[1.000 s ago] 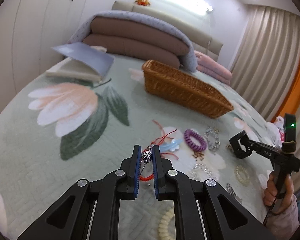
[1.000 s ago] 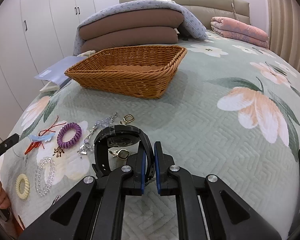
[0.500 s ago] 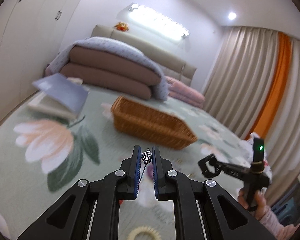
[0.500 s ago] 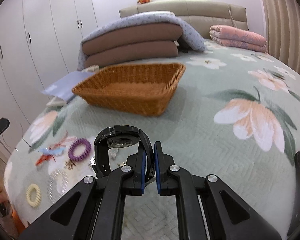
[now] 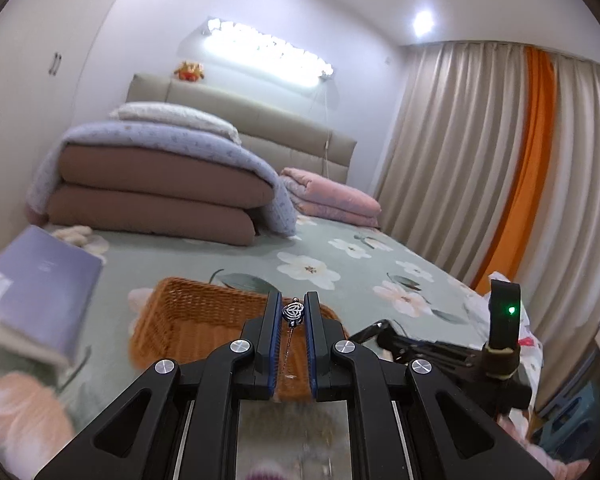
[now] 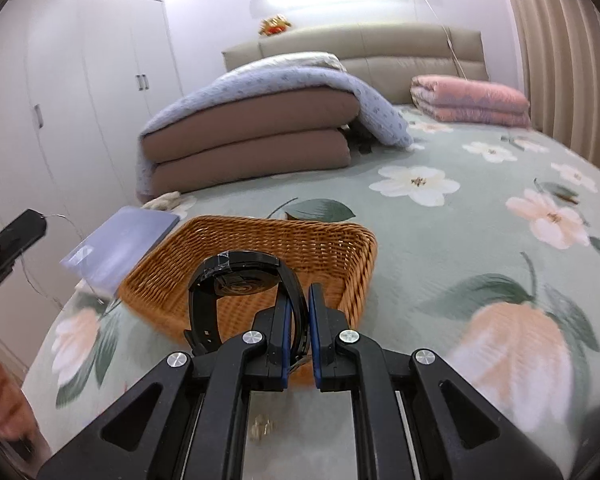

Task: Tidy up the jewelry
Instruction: 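Carry both items over the wicker basket and open both tools to drop them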

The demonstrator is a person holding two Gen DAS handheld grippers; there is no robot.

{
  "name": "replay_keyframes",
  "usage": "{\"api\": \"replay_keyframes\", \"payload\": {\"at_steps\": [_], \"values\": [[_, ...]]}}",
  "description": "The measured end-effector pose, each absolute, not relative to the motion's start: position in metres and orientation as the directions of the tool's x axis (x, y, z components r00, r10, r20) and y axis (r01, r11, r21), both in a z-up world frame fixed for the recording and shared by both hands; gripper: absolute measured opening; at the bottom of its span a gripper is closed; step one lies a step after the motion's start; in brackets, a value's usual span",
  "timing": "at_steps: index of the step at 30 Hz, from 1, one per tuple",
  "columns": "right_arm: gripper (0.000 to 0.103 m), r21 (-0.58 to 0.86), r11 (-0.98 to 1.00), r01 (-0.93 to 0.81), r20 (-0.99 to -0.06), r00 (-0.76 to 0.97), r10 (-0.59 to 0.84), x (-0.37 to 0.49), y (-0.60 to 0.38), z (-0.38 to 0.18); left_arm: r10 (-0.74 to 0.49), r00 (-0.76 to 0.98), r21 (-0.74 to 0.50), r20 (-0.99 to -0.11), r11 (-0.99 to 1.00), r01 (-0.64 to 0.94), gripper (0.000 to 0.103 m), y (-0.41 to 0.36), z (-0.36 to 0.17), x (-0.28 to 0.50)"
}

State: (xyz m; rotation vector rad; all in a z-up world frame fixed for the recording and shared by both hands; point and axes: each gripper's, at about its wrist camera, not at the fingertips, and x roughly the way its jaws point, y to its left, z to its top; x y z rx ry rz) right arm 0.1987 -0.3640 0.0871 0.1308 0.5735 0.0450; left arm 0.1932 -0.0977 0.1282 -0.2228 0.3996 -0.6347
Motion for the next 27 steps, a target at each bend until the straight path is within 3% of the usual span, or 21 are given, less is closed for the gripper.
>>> {"api": "replay_keyframes", "payload": {"at_steps": [8, 12, 14, 17, 19, 27], "values": [[0.012, 0.106, 0.994, -0.02, -0.616, 0.783, 0.081, 0.251, -0.354, 0.043, -0.579, 0.687, -0.345, -0.438, 0.814, 0.467, 0.011, -0.125, 0.066, 0.274], [0.024, 0.127, 0.992, -0.026, -0.645, 0.757, 0.103, 0.254, -0.352, 0.033, -0.577, 0.664, -0.349, -0.475, 0.816, 0.46, 0.011, -0.125, 0.052, 0.282], [0.025, 0.133, 0.991, -0.024, -0.643, 0.759, 0.105, 0.252, -0.354, 0.032, -0.58, 0.657, -0.354, -0.482, 0.815, 0.459, 0.011, -0.124, 0.05, 0.284], [0.025, 0.12, 0.993, -0.019, -0.616, 0.783, 0.09, 0.245, -0.354, 0.039, -0.58, 0.651, -0.371, -0.491, 0.814, 0.446, 0.028, -0.119, 0.046, 0.285], [0.031, 0.093, 0.996, -0.008, -0.588, 0.806, 0.062, 0.239, -0.353, 0.045, -0.576, 0.66, -0.385, -0.483, 0.816, 0.43, 0.056, -0.113, 0.046, 0.285], [0.031, 0.084, 0.996, 0.029, -0.537, 0.843, 0.021, 0.225, -0.355, 0.056, -0.573, 0.678, -0.418, -0.461, 0.814, 0.405, 0.056, -0.096, 0.048, 0.283]]}}
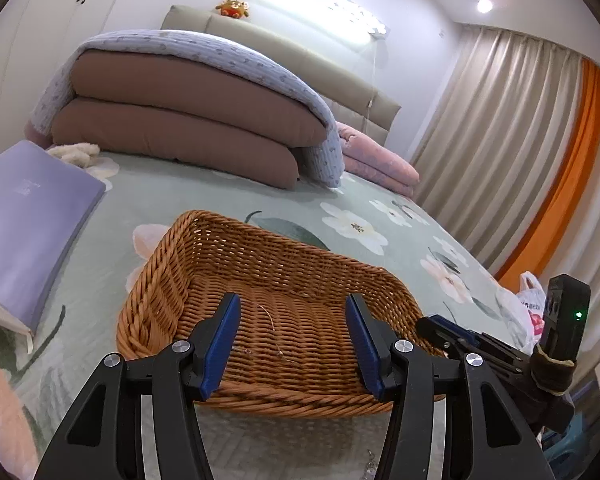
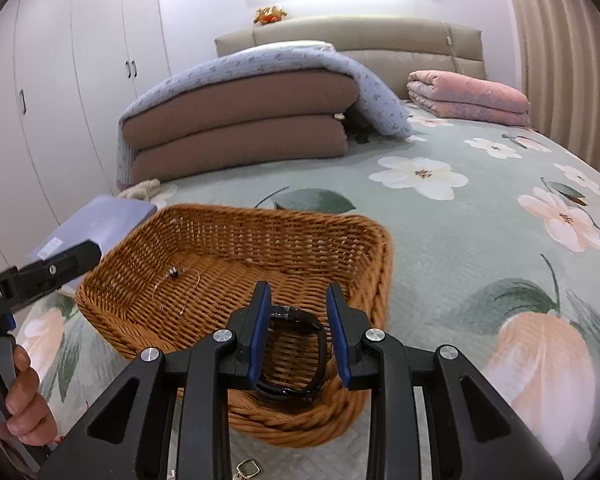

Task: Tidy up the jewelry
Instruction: 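Carry both items over the wicker basket and open both tools to drop them, then grasp a clear bead bracelet with the right tool while the left tool grasps another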

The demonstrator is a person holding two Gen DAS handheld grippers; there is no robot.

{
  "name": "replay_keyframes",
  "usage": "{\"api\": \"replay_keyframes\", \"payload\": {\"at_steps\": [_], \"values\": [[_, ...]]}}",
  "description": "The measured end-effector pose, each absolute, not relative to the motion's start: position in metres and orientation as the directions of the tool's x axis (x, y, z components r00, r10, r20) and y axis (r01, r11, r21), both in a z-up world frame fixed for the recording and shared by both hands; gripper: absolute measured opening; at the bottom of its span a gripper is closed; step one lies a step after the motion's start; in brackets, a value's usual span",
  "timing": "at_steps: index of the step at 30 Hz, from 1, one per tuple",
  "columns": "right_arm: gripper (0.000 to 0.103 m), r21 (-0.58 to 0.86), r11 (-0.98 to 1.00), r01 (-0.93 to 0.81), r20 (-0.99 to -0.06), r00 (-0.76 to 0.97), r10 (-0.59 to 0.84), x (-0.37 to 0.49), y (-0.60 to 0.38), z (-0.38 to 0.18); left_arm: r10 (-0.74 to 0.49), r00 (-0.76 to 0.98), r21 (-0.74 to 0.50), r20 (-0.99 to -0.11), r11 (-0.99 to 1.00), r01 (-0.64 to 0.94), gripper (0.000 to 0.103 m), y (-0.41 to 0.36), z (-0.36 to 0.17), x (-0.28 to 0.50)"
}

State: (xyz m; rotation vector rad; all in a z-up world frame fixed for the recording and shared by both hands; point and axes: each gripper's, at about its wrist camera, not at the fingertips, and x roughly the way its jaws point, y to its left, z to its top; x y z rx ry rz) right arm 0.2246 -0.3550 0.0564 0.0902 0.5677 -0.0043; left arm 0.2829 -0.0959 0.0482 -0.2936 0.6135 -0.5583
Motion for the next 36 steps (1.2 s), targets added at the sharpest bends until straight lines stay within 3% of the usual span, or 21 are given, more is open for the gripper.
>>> {"api": "replay_keyframes", "payload": {"at_steps": [9, 16, 21, 31, 36], "values": [[0.031, 0.099, 0.995, -0.001, -0.487, 0.872, 0.049, 0.127, -0.359, 0.081, -0.587, 0.7, -0.405, -0.407, 0.803, 0.437, 0.056, -0.068, 0.08, 0.2], [0.031, 0.062, 0.996, -0.059, -0.496, 0.865, 0.082, 0.048, -0.343, 0.06, -0.521, 0.736, -0.4, -0.432, 0.842, 0.362, 0.056, -0.011, 0.063, 0.088], [0.044, 0.044, 0.997, -0.066, -0.529, 0.845, 0.079, 0.015, -0.336, 0.032, -0.497, 0.729, -0.435, -0.47, 0.85, 0.299, 0.056, 0.018, 0.029, 0.035], [0.044, 0.042, 0.998, -0.046, -0.616, 0.785, 0.062, 0.015, -0.341, -0.008, -0.526, 0.666, -0.438, -0.528, 0.841, 0.317, 0.056, -0.013, 0.0, 0.032], [0.044, 0.051, 0.997, -0.066, -0.617, 0.782, 0.083, 0.016, -0.341, -0.009, -0.479, 0.623, -0.387, -0.619, 0.876, 0.288, 0.056, -0.041, -0.011, 0.054]]}}
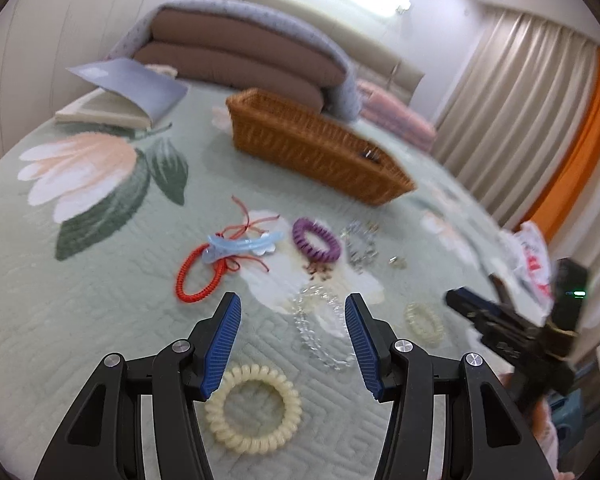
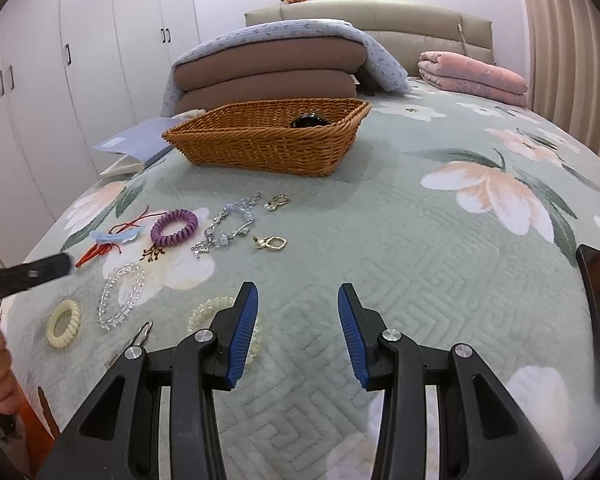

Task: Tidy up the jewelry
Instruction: 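Grasp a clear bead bracelet with the right tool while the left tool grasps another, then carry both clear bead bracelets into the wicker basket and open both tools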

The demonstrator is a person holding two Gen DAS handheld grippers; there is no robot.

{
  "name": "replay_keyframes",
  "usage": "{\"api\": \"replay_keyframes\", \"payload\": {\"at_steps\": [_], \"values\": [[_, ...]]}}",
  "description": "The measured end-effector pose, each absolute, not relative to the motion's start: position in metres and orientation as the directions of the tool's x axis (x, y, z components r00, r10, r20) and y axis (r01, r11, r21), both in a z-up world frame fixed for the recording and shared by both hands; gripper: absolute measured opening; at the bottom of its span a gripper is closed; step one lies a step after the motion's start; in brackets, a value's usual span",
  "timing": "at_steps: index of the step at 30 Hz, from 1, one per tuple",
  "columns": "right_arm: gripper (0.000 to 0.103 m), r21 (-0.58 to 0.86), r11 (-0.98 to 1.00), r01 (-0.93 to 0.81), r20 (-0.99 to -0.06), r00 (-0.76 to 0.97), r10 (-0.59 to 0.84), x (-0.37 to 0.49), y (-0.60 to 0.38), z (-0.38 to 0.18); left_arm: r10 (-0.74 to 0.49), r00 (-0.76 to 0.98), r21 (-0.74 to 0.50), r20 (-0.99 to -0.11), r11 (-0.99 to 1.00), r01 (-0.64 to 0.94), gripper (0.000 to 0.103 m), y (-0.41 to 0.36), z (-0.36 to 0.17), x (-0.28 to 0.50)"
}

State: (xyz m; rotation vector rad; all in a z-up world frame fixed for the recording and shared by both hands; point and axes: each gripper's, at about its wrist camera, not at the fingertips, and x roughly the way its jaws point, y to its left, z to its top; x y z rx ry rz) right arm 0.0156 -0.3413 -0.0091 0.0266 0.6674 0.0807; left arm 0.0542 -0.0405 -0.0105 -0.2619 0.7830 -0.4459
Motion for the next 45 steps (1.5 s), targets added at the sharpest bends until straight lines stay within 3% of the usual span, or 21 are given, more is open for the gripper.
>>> {"api": "replay_keyframes", "payload": {"at_steps": [5, 12, 17, 19, 22, 29, 39, 45], "values": [[0.044, 0.02, 0.993, -0.115, -0.628, 0.772, 0.102, 0.015, -0.328, -0.011, -0.5, 0.573, -0.394, -0.649, 0.866, 0.309, 0.047, -0.062, -0.026, 0.063], [0.043, -0.039, 0.989, -0.139, -0.672, 0.736, 0.077, 0.021, -0.314, -0.021, -0.447, 0.593, -0.315, -0.669, 0.894, 0.319, 0.046, -0.078, -0.028, 0.063], [0.042, -0.054, 0.989, -0.14, -0.69, 0.721, 0.065, 0.025, -0.312, -0.026, -0.378, 0.611, -0.231, -0.696, 0.923, 0.308, 0.032, -0.089, -0.03, 0.062], [0.038, -0.091, 0.987, -0.136, -0.691, 0.722, 0.036, 0.026, -0.306, -0.028, -0.341, 0.617, -0.188, -0.709, 0.935, 0.301, 0.022, -0.096, -0.031, 0.063], [0.016, -0.138, 0.978, -0.157, -0.691, 0.723, 0.019, 0.026, -0.297, -0.03, -0.305, 0.63, -0.146, -0.714, 0.945, 0.292, 0.008, -0.099, -0.031, 0.063], [0.01, -0.135, 0.976, -0.17, -0.681, 0.732, 0.033, 0.023, -0.296, -0.029, -0.303, 0.652, -0.122, -0.696, 0.943, 0.309, 0.008, -0.1, -0.031, 0.057], [0.01, -0.07, 0.984, -0.166, -0.637, 0.766, 0.084, 0.016, -0.306, -0.018, -0.358, 0.655, -0.189, -0.666, 0.93, 0.316, 0.008, -0.091, -0.024, 0.052], [0.01, -0.011, 0.985, -0.17, -0.612, 0.781, 0.128, 0.013, -0.314, -0.01, -0.46, 0.662, -0.284, -0.592, 0.888, 0.362, 0.008, -0.08, -0.01, 0.048]]}}
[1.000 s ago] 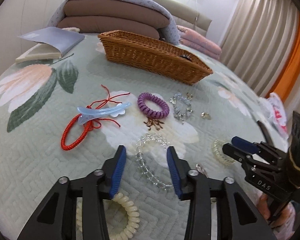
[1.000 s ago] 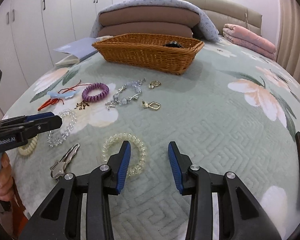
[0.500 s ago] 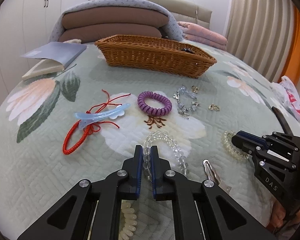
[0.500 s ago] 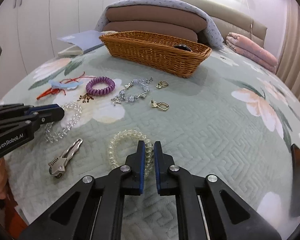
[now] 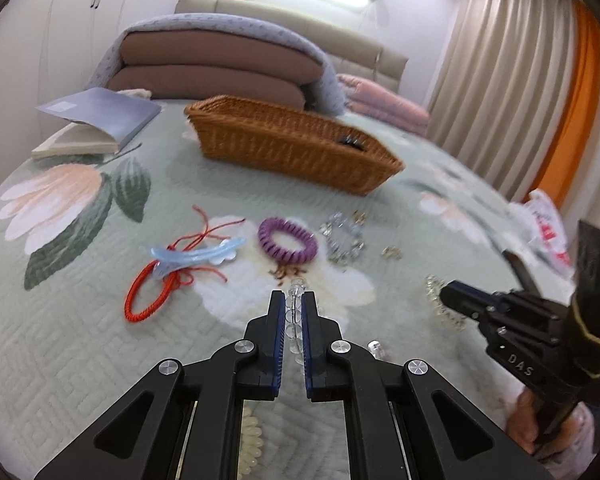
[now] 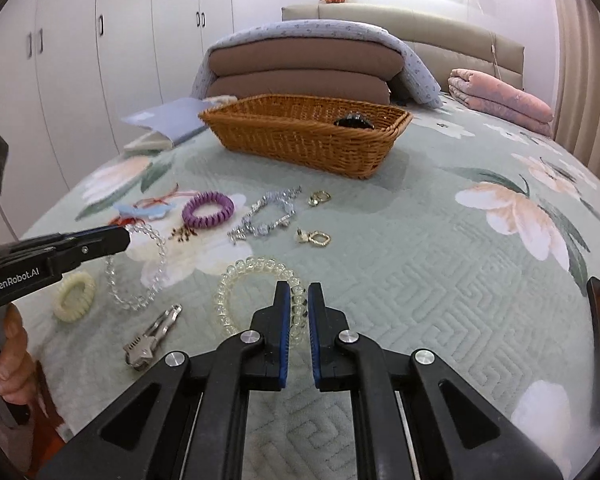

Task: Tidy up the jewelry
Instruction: 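Carry both clear bead bracelets into the wicker basket and open both tools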

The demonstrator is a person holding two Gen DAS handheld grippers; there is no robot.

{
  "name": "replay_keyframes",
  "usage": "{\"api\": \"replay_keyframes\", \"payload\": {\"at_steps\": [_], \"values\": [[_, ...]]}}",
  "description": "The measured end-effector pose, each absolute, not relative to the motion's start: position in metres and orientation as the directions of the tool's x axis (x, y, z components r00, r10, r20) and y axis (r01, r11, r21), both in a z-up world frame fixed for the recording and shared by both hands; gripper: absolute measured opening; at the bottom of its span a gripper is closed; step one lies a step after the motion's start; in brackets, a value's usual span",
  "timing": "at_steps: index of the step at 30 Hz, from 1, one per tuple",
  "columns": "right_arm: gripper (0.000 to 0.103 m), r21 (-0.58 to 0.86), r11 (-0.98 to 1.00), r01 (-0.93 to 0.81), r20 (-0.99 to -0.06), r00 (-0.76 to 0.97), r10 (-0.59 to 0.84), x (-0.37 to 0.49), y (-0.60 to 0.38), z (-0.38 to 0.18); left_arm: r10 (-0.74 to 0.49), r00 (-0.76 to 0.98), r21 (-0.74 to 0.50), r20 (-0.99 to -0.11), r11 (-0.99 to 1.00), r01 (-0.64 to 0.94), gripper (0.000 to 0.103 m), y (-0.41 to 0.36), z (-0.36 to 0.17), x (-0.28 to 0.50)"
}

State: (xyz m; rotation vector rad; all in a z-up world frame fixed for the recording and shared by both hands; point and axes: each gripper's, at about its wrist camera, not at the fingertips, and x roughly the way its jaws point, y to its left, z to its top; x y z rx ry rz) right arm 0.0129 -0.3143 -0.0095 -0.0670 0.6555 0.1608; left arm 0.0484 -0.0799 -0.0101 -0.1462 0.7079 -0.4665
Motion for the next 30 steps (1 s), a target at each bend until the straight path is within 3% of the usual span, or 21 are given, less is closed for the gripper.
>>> {"api": "replay_keyframes", "payload": {"at_steps": [5, 11, 20, 30], "values": [[0.01, -0.006, 0.986, -0.167, -0.607, 0.784, 0.129, 0.012, -0.315, -0.009, -0.529, 0.657, -0.361, -0.538, 0.848, 0.387, 0.008, -0.071, -0.003, 0.049], [0.01, 0.008, 0.987, -0.159, -0.593, 0.794, 0.132, 0.012, -0.318, -0.005, -0.553, 0.665, -0.372, -0.503, 0.832, 0.411, 0.008, -0.069, 0.012, 0.049], [0.01, 0.044, 0.992, -0.118, -0.559, 0.82, 0.122, 0.032, -0.331, 0.03, -0.58, 0.679, -0.316, -0.451, 0.815, 0.486, 0.008, -0.076, 0.058, 0.069], [0.01, 0.015, 0.996, -0.088, -0.49, 0.867, 0.084, 0.129, -0.336, 0.092, -0.61, 0.695, -0.262, -0.379, 0.792, 0.552, 0.008, -0.104, 0.119, 0.147]]}}
